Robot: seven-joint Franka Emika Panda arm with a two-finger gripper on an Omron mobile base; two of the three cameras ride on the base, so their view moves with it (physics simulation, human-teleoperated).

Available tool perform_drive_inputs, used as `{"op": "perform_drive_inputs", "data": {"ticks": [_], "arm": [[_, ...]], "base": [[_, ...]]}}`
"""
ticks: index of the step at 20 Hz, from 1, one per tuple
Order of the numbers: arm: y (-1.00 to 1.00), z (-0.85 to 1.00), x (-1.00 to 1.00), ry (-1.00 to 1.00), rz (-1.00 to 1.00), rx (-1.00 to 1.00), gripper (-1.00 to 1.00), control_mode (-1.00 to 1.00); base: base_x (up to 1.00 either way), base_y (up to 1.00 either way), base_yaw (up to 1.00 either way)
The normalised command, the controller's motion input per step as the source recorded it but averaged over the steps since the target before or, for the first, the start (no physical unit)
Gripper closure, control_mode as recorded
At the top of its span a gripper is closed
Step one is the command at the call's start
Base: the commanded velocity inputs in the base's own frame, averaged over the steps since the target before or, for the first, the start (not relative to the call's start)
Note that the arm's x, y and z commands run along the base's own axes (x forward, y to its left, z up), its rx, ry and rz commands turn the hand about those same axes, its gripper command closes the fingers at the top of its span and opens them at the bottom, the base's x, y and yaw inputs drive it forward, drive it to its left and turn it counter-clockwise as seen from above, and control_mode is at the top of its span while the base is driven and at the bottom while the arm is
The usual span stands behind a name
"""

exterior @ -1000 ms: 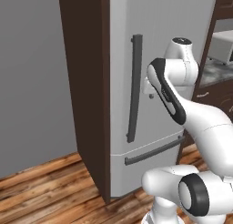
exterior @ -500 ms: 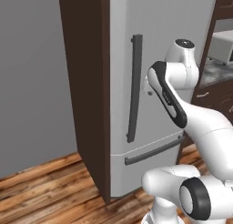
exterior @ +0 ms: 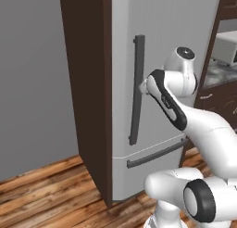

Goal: Retrieve the butter from the fridge and place it on a plate on the dining table. Then retrieve the butter knife by the fridge and place it near the plate.

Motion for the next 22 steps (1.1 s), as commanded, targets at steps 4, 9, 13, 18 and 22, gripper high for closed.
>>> {"op": "perform_drive_inputs", "data": {"ticks": [4,9,13,18,22], "arm": [[0.0,-0.07,0.63,-0.01,0.0,0.0,-1.0,-1.0],[0.0,-0.02,0.57,-0.01,0.02,0.0,-1.0,-1.0],[0.02,0.0,0.41,-0.02,0.02,0.0,-1.0,-1.0],[0.09,-0.02,0.24,0.0,0.04,0.0,-1.0,-1.0],[0.0,0.0,0.32,-0.02,0.03,0.0,-1.0,-1.0]], "base": [[0.0,0.0,0.0],[0.0,0.0,0.0],[0.0,0.0,0.0],[0.0,0.0,0.0],[0.0,0.0,0.0]]}}
